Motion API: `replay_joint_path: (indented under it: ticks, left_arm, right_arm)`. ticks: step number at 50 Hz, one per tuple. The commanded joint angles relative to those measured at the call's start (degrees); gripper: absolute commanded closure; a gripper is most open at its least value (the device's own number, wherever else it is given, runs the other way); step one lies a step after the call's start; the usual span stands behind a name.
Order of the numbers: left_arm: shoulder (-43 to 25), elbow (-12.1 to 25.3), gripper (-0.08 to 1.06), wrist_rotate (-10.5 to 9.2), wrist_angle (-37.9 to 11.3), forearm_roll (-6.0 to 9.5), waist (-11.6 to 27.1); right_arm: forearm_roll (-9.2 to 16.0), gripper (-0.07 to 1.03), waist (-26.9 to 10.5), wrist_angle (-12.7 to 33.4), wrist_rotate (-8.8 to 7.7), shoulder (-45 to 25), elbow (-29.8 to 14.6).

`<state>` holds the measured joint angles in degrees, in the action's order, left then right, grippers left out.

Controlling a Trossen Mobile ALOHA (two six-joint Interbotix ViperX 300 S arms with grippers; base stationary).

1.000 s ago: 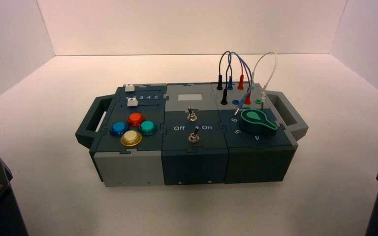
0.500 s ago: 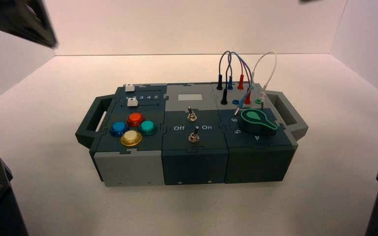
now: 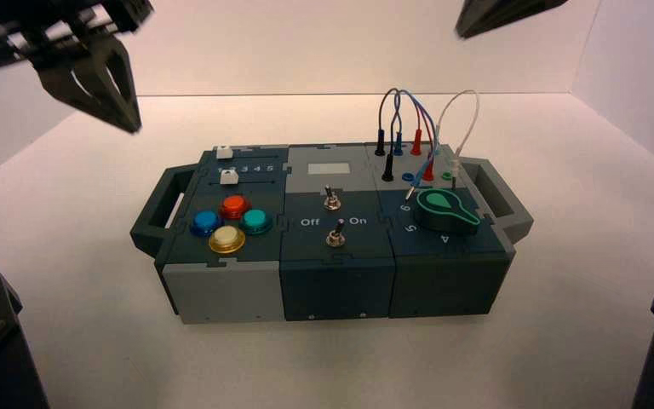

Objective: Flip the bottom switch off with the right gripper.

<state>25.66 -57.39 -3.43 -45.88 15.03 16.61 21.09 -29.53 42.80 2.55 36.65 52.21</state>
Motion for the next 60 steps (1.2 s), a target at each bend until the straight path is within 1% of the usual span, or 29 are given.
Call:
replay_joint_path:
  ticks: [1,7,12,16,18,22,30,39,46,48,56,60]
  left_arm:
    - [-4.31,1.41,1.01,-0.26,1.49,0.26,1.14]
    - [-9.32,1.76,1.01,-0.35,3.96,0.35,2.72]
    - [-12.57,2.11,1.01,-0.44,5.19,0.35,3.87]
    - [-15.03,2.2,1.01,-0.62,6.06,0.35,4.57]
    - [-16.08,2.2,1.01,-0.62,6.59,0.35,4.75]
    - [-17.93,2.2,1.01,-0.62,7.47,0.35,4.75]
    - [-20.3,2.37,1.01,-0.62,9.32,0.26,4.75]
    - [-22.41,2.9,1.01,-0.62,11.07,0.26,4.83]
    - [-24.17,3.25,1.01,-0.62,11.95,0.26,4.75]
    - [-25.14,3.52,1.01,-0.53,12.74,0.26,4.83]
    - [-26.72,3.69,1.01,-0.53,13.8,0.26,4.83]
    - [-27.6,3.52,1.01,-0.53,14.68,0.26,4.83]
  right_arm:
    - [1.67,0.99,-1.14,0.0,0.26,-2.81,-1.76]
    - [2.37,0.99,-2.37,-0.26,0.53,-6.77,-2.2]
    - [2.37,0.99,-3.78,-0.88,0.7,-9.76,-2.55]
    - [2.37,0.99,-4.83,-1.76,1.05,-11.87,-3.08]
    - [2.37,0.99,-5.36,-2.11,1.49,-12.83,-3.25]
    - [2.37,0.99,-5.89,-2.37,2.37,-13.8,-3.78]
    - [2.37,0.99,-6.24,-2.46,2.81,-14.33,-3.96]
    - [2.55,0.99,-6.24,-2.37,3.69,-15.03,-3.96]
    - [2.64,0.99,-7.82,-2.46,4.48,-16.61,-3.96]
    - [2.64,0.99,-9.32,-2.46,5.63,-18.19,-4.22]
    - [2.64,0.99,-12.22,-2.37,7.65,-21.62,-5.62]
    - [2.64,0.99,-13.8,-2.29,9.67,-23.47,-6.42]
